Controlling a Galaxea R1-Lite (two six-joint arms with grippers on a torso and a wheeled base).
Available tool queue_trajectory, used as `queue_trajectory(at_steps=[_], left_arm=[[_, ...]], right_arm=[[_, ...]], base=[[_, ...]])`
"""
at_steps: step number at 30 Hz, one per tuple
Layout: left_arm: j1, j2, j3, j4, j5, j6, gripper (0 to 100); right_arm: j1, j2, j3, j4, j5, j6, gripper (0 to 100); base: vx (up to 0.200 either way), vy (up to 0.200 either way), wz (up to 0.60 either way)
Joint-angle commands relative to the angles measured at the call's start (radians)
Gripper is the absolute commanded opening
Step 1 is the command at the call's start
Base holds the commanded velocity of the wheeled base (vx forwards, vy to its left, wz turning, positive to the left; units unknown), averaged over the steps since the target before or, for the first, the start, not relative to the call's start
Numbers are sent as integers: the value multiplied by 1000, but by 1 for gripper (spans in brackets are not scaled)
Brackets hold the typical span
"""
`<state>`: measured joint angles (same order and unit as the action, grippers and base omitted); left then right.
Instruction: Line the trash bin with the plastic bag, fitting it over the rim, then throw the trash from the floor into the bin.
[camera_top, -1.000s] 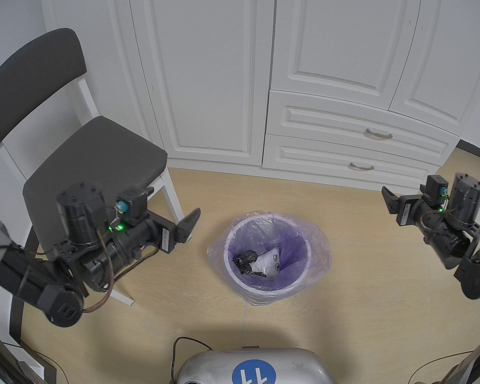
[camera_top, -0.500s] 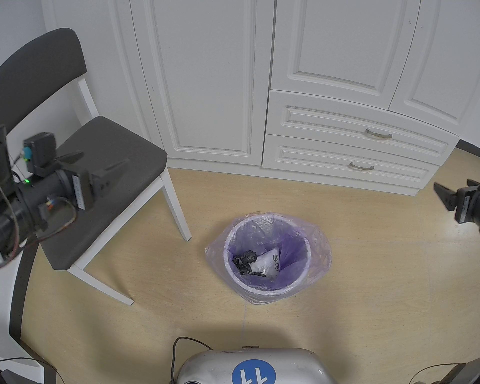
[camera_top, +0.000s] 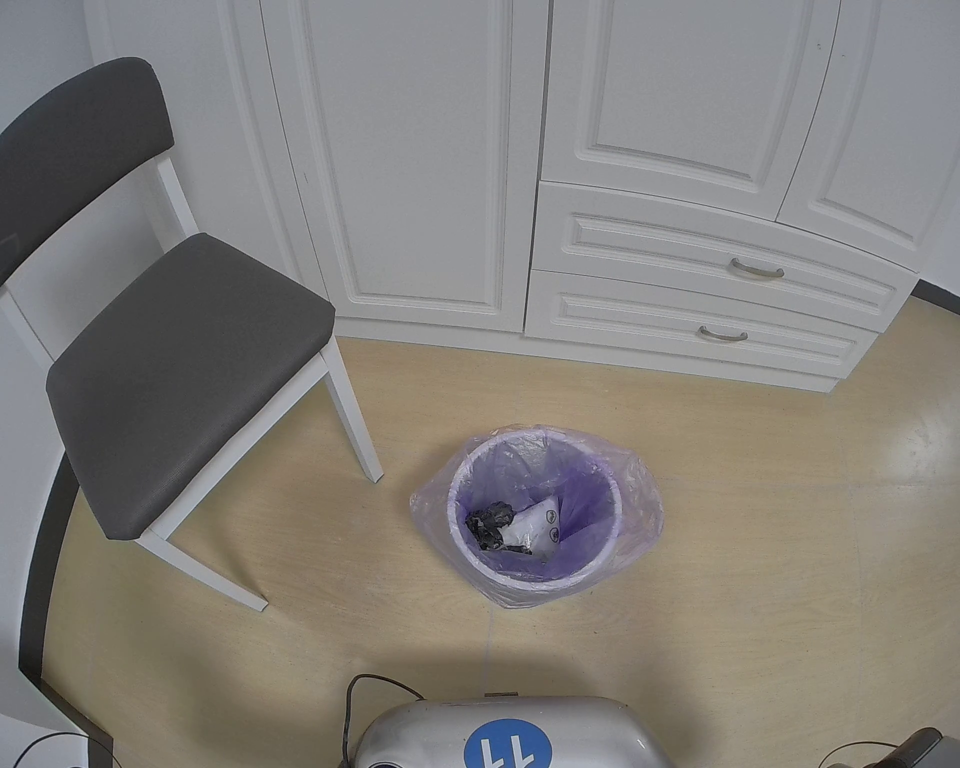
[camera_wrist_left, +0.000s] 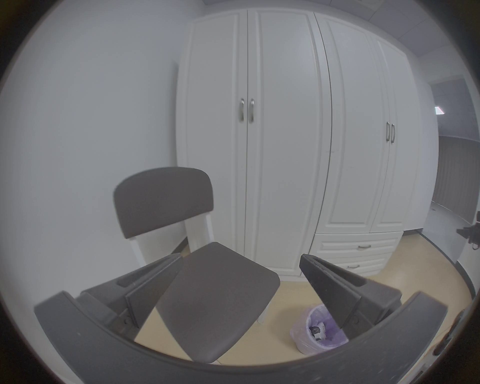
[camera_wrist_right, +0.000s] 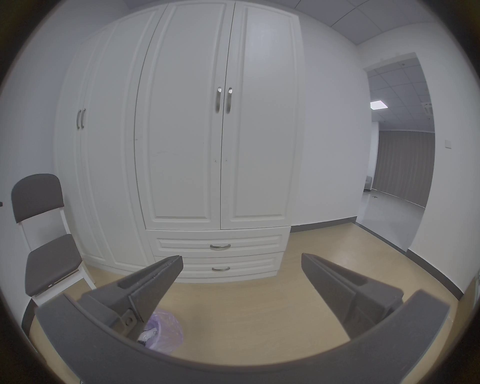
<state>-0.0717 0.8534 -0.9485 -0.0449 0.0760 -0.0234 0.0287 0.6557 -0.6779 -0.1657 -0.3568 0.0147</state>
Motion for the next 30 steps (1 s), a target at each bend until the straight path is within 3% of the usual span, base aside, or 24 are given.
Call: queue_trajectory(at_steps=[1,7,17,30], left_arm=[[69,-191,-9,82,1,-7,100],[76,-396,-6,280,1,-7,100],[78,-571,-7,447,2,-3,100],[76,-737,96,536,1,5,100]], right_arm=[[-21,-222,20,100,-5,7,100],[-20,-441,63,223,-5,11,100],[-20,-643,113,359,10,7,100],[-26,-656,143,350,18,25,100]], base=[[0,0,0],[0,0,0],[0,0,0],[0,0,0]])
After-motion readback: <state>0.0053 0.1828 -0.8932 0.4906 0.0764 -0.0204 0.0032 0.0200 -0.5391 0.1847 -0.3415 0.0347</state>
